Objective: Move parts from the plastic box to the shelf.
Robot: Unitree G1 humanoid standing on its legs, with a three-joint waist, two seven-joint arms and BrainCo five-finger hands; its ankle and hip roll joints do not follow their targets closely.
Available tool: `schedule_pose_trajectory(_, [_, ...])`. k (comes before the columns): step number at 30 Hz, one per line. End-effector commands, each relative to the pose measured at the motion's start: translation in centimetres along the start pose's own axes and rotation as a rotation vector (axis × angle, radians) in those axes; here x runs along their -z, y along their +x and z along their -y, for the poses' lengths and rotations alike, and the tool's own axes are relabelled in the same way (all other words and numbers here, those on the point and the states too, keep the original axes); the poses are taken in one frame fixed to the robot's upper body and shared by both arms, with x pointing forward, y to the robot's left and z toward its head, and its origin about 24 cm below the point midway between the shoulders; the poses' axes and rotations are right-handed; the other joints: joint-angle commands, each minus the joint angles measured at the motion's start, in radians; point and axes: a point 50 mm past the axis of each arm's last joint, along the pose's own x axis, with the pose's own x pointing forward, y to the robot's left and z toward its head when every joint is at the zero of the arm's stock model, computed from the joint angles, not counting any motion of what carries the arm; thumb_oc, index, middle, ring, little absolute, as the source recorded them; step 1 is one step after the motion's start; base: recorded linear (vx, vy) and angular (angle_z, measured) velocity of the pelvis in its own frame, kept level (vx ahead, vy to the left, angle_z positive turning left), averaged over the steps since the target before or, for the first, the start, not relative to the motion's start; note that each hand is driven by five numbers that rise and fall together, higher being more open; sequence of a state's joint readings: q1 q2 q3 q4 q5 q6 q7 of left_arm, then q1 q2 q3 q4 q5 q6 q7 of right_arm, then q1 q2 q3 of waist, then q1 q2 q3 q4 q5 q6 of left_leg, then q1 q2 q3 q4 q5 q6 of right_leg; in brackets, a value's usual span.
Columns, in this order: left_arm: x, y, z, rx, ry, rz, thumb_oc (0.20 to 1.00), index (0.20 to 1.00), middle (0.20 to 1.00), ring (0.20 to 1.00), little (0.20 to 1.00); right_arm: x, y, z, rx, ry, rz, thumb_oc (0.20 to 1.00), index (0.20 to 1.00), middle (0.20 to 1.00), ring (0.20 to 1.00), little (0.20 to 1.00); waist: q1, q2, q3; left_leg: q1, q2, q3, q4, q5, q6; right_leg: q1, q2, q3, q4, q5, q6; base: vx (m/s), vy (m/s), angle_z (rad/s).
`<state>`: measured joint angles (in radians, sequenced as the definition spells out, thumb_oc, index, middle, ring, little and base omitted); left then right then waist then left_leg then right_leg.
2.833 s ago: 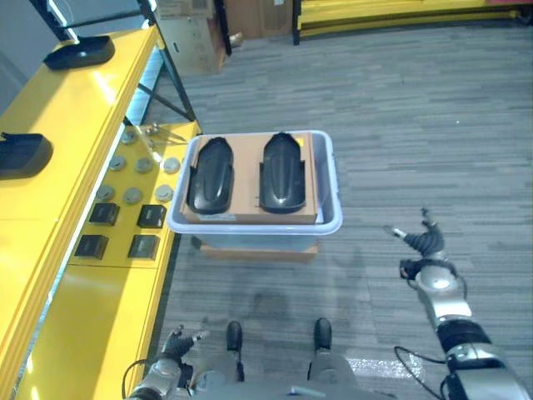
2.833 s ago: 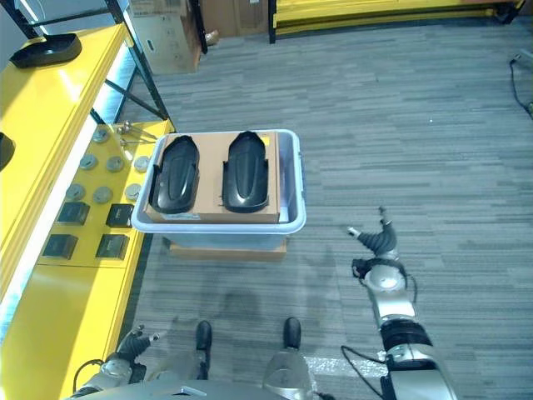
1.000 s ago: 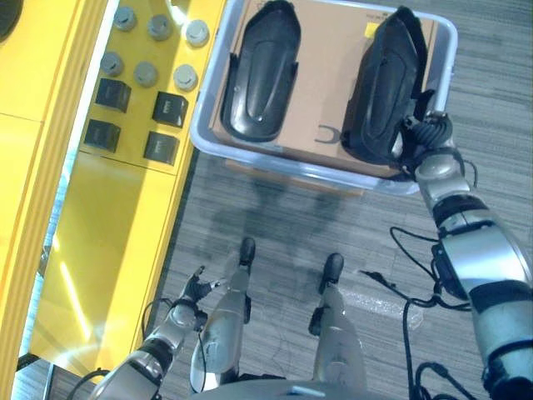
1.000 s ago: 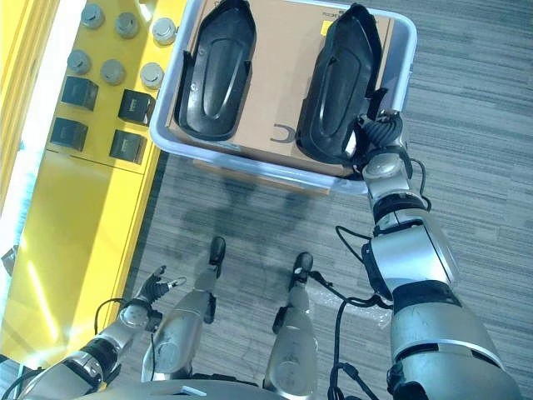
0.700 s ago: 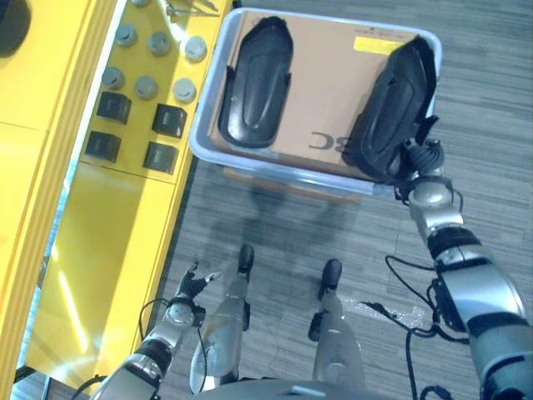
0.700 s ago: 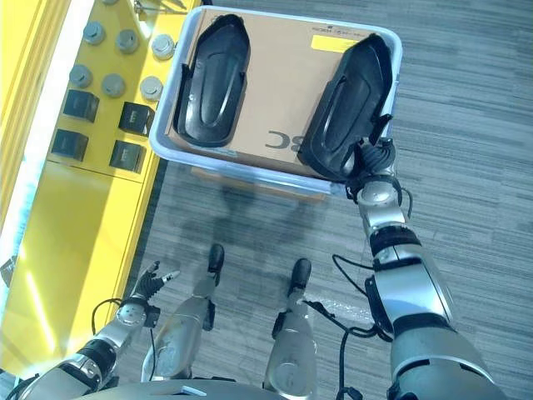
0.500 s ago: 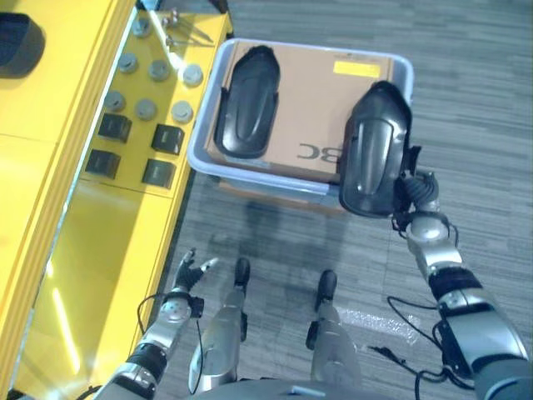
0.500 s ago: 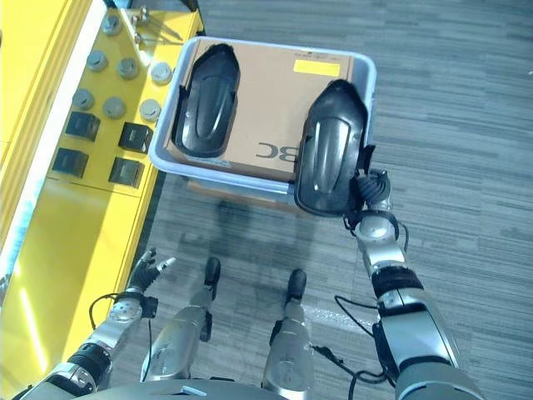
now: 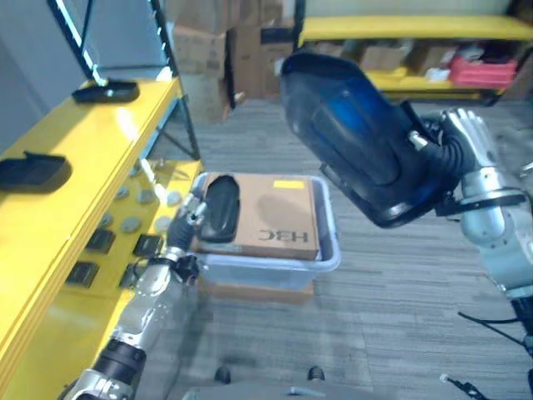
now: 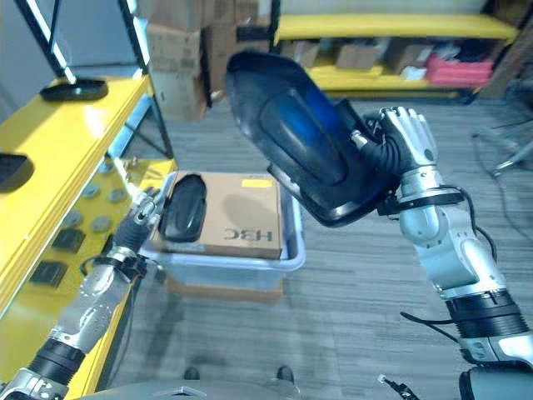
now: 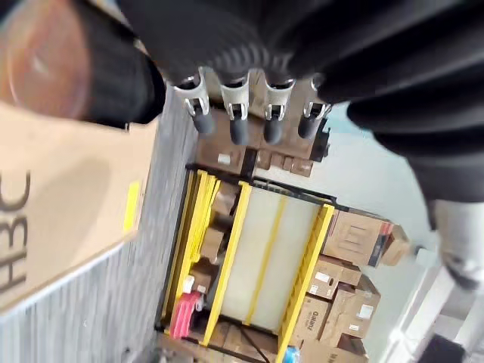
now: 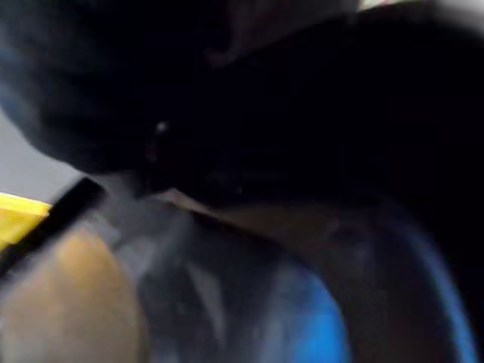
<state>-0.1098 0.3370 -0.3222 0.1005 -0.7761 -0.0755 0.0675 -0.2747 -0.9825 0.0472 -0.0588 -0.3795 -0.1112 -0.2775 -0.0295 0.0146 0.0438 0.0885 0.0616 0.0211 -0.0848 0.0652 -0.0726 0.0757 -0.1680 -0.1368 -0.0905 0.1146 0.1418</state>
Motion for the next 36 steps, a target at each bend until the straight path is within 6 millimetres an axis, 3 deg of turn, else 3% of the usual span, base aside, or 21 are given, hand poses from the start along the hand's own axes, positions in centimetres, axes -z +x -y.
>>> schedule_pose_trajectory(1, [-0.3, 1.8, 1.6, 0.101, -0.067, -0.009, 1.000, 1.000, 1.000, 1.000, 1.000, -1.3, 2.4, 1.6, 0.069, -0.043, 0.082, 0.200, 0.200, 0.200, 0.200, 0.200, 0.021, -0.015, -0.002, 0.002, 0.042, -0.003, -0.002, -0.029, -0.036, 0.052, -0.031, -0.012, 0.029, -0.111, 0.038, 0.02, -0.031, -0.23])
schedule_pose_trajectory(5, [-0.2, 2.3, 3.0, 0.151, -0.066, -0.016, 1.000, 1.000, 1.000, 1.000, 1.000, -2.3, 2.7, 0.9, 0.052, -0.016, 0.114, 0.200, 0.200, 0.200, 0.200, 0.200, 0.015, -0.017, -0.012, 0.021, 0.048, 0.005, -0.002, -0.035, -0.034, 0.062, -0.022, 0.004, 0.031, -0.116, 0.032, 0.01, -0.027, -0.12])
schedule_pose_trajectory(9, [0.3, 3.2, 6.0, 0.215, -0.096, -0.035, 1.000, 1.000, 1.000, 1.000, 1.000, -4.7, 3.5, -0.3, 0.052, 0.037, 0.189, 0.200, 0.200, 0.200, 0.200, 0.200, 0.008, -0.018, -0.017, 0.040, 0.054, 0.013, -0.002, -0.037, -0.030, 0.073, -0.009, 0.017, 0.030, -0.118, 0.025, -0.01, -0.032, -0.10])
schedule_pose_trajectory(15, [0.3, 3.8, 7.8, 0.279, -0.119, -0.045, 1.000, 1.000, 1.000, 1.000, 1.000, -7.0, 4.3, -1.5, 0.009, 0.118, 0.261, 0.200, 0.200, 0.200, 0.200, 0.200, 0.007, -0.016, -0.020, 0.051, 0.053, 0.011, -0.002, -0.039, -0.029, 0.085, -0.011, 0.017, 0.028, -0.118, 0.023, 0.00, -0.006, -0.01])
schedule_pose_trajectory(22, [-1.4, 4.5, 9.4, 0.331, -0.125, 0.023, 1.000, 1.000, 1.000, 1.000, 1.000, -9.0, 4.7, -4.2, -0.125, 0.173, 0.318, 0.200, 0.200, 0.200, 0.200, 0.200, 0.012, -0.015, -0.020, 0.054, 0.050, 0.003, -0.002, -0.039, -0.028, 0.094, -0.009, 0.014, 0.031, -0.120, 0.019, 0.00, -0.005, 0.03])
schedule_pose_trajectory(31, [-2.3, 4.7, 8.8, 0.281, -0.099, 0.084, 1.000, 1.000, 1.000, 1.000, 1.000, -11.3, 4.5, -4.8, -0.170, 0.243, 0.407, 0.200, 0.200, 0.200, 0.200, 0.200, 0.018, -0.020, -0.014, 0.050, 0.050, -0.004, -0.002, -0.035, -0.028, 0.093, -0.011, 0.008, 0.032, -0.116, 0.019, 0.00, -0.001, 0.01])
schedule_pose_trajectory(32, [-2.5, 4.8, 8.6, 0.275, -0.037, 0.098, 0.586, 0.586, 0.586, 0.586, 0.586, -12.1, 4.3, -4.6, -0.184, 0.280, 0.444, 0.200, 0.200, 0.200, 0.200, 0.200, 0.019, -0.021, -0.013, 0.049, 0.049, -0.004, -0.002, -0.035, -0.028, 0.092, -0.010, 0.009, 0.031, -0.116, 0.018, 0.00, 0.000, 0.00])
schedule_pose_trajectory(34, [-2.5, 4.8, 8.5, 0.267, -0.016, 0.103, 0.200, 0.200, 0.200, 0.200, 0.200, -12.5, 4.2, -4.6, -0.188, 0.293, 0.464, 0.200, 0.200, 0.200, 0.200, 0.200, 0.020, -0.022, -0.013, 0.048, 0.049, -0.006, -0.002, -0.034, -0.028, 0.092, -0.009, 0.008, 0.032, -0.117, 0.017, 0.00, 0.000, 0.00])
schedule_pose_trajectory(36, [-2.6, 4.9, 8.4, 0.263, 0.010, 0.108, 0.200, 0.200, 0.200, 0.200, 0.200, -13.4, 4.1, -4.4, -0.194, 0.314, 0.510, 0.200, 0.200, 0.200, 0.200, 0.200, 0.020, -0.023, -0.012, 0.048, 0.049, -0.006, -0.002, -0.034, -0.029, 0.091, -0.009, 0.006, 0.032, -0.117, 0.017, 0.00, 0.000, 0.00])
